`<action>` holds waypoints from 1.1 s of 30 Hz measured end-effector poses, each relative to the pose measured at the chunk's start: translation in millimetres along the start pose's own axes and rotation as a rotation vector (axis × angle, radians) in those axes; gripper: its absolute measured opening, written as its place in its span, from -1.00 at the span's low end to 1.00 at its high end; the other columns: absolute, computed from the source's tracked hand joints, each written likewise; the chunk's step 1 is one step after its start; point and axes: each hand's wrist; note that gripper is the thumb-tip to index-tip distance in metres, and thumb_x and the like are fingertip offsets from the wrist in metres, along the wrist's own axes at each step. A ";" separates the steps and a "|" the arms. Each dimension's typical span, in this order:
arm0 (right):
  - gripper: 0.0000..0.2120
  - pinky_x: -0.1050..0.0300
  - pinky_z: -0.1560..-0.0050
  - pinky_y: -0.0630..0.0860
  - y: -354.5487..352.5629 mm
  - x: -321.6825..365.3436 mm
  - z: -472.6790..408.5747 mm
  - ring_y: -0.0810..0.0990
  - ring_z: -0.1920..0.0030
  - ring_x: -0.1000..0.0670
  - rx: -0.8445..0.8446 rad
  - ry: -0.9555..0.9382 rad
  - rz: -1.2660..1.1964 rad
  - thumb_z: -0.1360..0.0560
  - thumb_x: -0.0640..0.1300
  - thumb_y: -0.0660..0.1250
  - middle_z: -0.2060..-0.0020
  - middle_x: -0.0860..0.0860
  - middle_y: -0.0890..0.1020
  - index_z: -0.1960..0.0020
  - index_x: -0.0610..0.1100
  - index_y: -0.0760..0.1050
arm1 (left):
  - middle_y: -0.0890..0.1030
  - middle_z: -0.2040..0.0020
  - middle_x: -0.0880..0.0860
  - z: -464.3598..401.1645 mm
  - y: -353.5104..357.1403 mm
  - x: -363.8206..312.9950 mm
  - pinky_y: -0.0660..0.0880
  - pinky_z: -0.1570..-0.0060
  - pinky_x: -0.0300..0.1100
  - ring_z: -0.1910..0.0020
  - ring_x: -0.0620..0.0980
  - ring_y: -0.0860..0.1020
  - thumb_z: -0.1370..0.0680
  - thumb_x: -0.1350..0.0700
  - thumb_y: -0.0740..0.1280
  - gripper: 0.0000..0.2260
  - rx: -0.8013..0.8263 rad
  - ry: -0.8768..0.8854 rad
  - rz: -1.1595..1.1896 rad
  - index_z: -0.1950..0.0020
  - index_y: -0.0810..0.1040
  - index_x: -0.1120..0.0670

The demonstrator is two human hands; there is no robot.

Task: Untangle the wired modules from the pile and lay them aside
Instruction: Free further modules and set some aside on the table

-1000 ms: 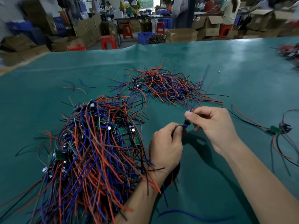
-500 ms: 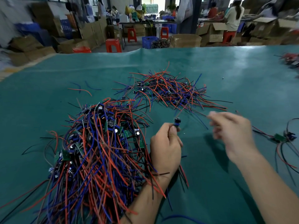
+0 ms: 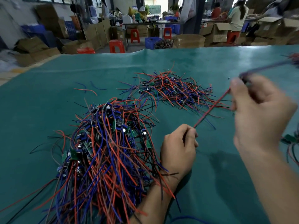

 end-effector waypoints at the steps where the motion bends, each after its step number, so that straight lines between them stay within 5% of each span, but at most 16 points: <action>1: -0.96 -0.08 0.23 0.50 12.6 17.5 0.0 0.52 0.28 0.00 0.014 -0.061 -0.003 -0.49 0.02 0.44 0.26 0.01 0.64 0.13 0.10 0.63 | 0.63 0.37 -0.03 -0.3 -0.3 -0.4 0.50 0.33 -0.17 0.45 -0.15 0.50 -0.61 0.04 0.22 -0.81 -0.024 -0.014 0.021 0.14 0.53 0.04; 4: -0.90 -0.12 0.34 0.48 57.8 68.8 2.5 0.50 0.36 -0.07 0.200 -0.206 -0.052 -0.52 -0.04 0.43 0.32 -0.06 0.66 0.13 -0.01 0.68 | 0.58 0.40 -0.03 -1.2 -1.2 -1.9 0.56 0.25 -0.06 0.39 -0.01 0.55 -0.62 0.10 0.24 -0.82 -0.059 -0.085 0.066 0.17 0.51 0.05; 7: -0.69 0.12 0.48 0.46 103.3 103.9 9.2 0.55 0.43 -0.08 0.697 -0.064 -0.124 -0.55 0.01 0.44 0.34 -0.16 0.69 0.18 -0.23 0.70 | 0.50 0.45 -0.13 -0.9 -1.1 -2.7 0.39 0.33 -0.21 0.44 -0.16 0.40 -0.58 0.19 0.30 -0.74 -0.084 -0.087 0.031 0.29 0.42 -0.01; 9: -0.50 0.19 0.51 0.48 128.2 104.7 11.9 0.67 0.36 -0.18 1.065 -0.020 0.085 -0.56 0.17 0.40 0.31 -0.13 0.72 0.14 -0.30 0.68 | 0.53 0.43 -0.18 -0.5 -1.3 -3.4 0.39 0.32 -0.29 0.45 -0.28 0.41 -0.57 0.20 0.30 -0.76 -0.093 -0.081 0.040 0.28 0.44 0.00; 11: -0.48 0.21 0.44 0.52 143.8 83.0 7.5 0.70 0.27 -0.18 1.222 -0.044 0.373 -0.55 0.23 0.38 0.27 -0.10 0.73 0.10 -0.28 0.68 | 0.55 0.41 -0.13 -1.1 -1.6 -3.9 0.46 0.32 -0.27 0.44 -0.26 0.46 -0.59 0.19 0.28 -0.80 -0.094 -0.069 0.055 0.23 0.47 0.02; 14: -0.75 0.12 0.02 0.59 146.9 20.0 -18.1 0.68 0.01 -0.15 1.054 -0.116 0.797 -0.52 0.06 0.42 0.11 -0.10 0.72 0.01 -0.12 0.69 | 0.61 0.38 0.00 -2.6 -1.0 -2.5 0.56 0.26 -0.07 0.38 -0.07 0.57 -0.62 0.14 0.27 -0.87 -0.072 -0.094 0.059 0.12 0.51 0.03; 17: -0.67 -0.11 -0.23 0.57 117.8 -46.2 -34.2 0.58 -0.24 -0.26 0.926 -0.010 1.208 -0.49 -0.08 0.39 -0.24 -0.23 0.57 -0.24 -0.10 0.58 | 0.63 0.35 0.02 -1.5 -1.6 -1.6 0.56 0.17 0.02 0.28 0.03 0.62 -0.58 0.10 0.22 -0.89 -0.085 -0.079 0.040 0.07 0.53 0.03; 21: -0.63 -0.11 -0.24 0.51 73.9 -98.8 -38.6 0.51 -0.30 -0.27 0.798 0.103 1.250 -0.54 0.09 0.43 -0.28 -0.18 0.51 -0.27 -0.05 0.50 | 0.63 0.35 0.00 -2.5 -0.5 -0.5 0.57 0.15 0.04 0.27 0.09 0.62 -0.55 0.08 0.16 -0.85 -0.079 -0.100 0.044 0.04 0.52 -0.02; 24: -0.84 -0.04 -0.17 0.53 63.2 -107.4 -45.0 0.58 -0.20 -0.23 0.756 0.113 1.104 -0.51 -0.06 0.46 -0.15 -0.11 0.65 -0.06 0.05 0.54 | 0.63 0.37 -0.01 -1.2 0.0 -1.3 0.58 0.16 0.02 0.30 0.04 0.62 -0.56 0.10 0.17 -0.87 -0.086 -0.101 0.031 0.04 0.51 -0.03; 30: -0.84 0.00 -0.11 0.57 45.0 -113.0 -50.1 0.61 -0.14 -0.24 0.715 0.126 1.124 -0.48 -0.18 0.43 -0.09 -0.13 0.69 -0.03 0.01 0.64 | 0.63 0.37 -0.03 -1.8 -0.4 -2.9 0.58 0.16 0.01 0.30 0.02 0.62 -0.52 0.03 0.16 -0.85 -0.088 -0.116 0.051 0.06 0.51 -0.02; 33: -0.86 0.16 0.04 0.45 29.6 -102.8 -48.6 0.61 0.00 -0.17 0.638 0.203 1.039 -0.42 -0.22 0.43 0.08 -0.09 0.72 0.21 0.02 0.62 | 0.62 0.37 -0.01 -2.4 0.2 -1.4 0.59 0.18 0.01 0.31 0.03 0.62 -0.52 0.04 0.17 -0.84 -0.091 -0.116 0.059 0.07 0.52 0.01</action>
Point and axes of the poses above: each hand's wrist, its own z-axis away from the middle knuckle, its own y-axis out of the palm, x = y × z
